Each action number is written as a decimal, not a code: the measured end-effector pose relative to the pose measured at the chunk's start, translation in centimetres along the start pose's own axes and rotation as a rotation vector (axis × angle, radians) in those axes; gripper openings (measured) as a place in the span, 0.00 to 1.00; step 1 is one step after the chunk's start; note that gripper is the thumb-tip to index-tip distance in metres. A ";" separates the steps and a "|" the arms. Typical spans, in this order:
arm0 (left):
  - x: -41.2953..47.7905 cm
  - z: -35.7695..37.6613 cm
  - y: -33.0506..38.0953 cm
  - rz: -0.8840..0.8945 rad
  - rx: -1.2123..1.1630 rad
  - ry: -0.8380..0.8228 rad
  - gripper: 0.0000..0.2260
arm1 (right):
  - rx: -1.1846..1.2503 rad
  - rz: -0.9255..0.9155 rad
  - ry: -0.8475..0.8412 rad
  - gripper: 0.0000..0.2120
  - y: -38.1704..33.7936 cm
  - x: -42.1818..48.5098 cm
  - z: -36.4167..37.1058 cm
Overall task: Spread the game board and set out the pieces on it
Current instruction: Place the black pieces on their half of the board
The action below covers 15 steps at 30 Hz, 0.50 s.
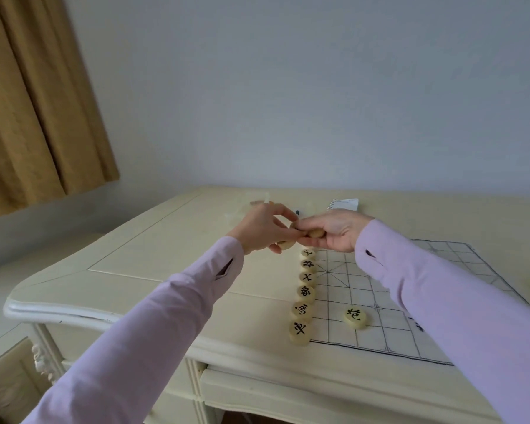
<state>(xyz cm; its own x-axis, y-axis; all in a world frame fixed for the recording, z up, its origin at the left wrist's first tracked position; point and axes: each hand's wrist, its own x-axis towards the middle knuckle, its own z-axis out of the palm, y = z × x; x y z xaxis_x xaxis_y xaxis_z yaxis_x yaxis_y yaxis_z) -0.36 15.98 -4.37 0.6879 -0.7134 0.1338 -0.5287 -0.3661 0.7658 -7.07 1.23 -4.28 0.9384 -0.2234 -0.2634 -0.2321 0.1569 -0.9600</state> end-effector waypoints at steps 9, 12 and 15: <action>1.5 4.5 4.2 0.020 -0.083 -0.057 0.07 | 0.158 -0.086 0.207 0.04 0.6 -4.2 -7.1; 1.8 6.0 5.1 0.022 -0.026 -0.082 0.07 | 0.262 -0.110 0.312 0.05 1.2 -5.5 -9.1; 2.4 7.2 5.7 0.036 0.073 -0.094 0.10 | 0.333 -0.104 0.364 0.05 2.0 -6.5 -10.3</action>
<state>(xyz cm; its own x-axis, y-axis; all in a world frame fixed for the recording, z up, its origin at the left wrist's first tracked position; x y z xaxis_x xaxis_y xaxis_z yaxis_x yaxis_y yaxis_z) -5.30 7.93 -4.18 0.6197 -0.7786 0.0982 -0.5896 -0.3793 0.7131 -16.31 -6.90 -5.48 0.7886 -0.5655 -0.2414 0.0077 0.4016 -0.9158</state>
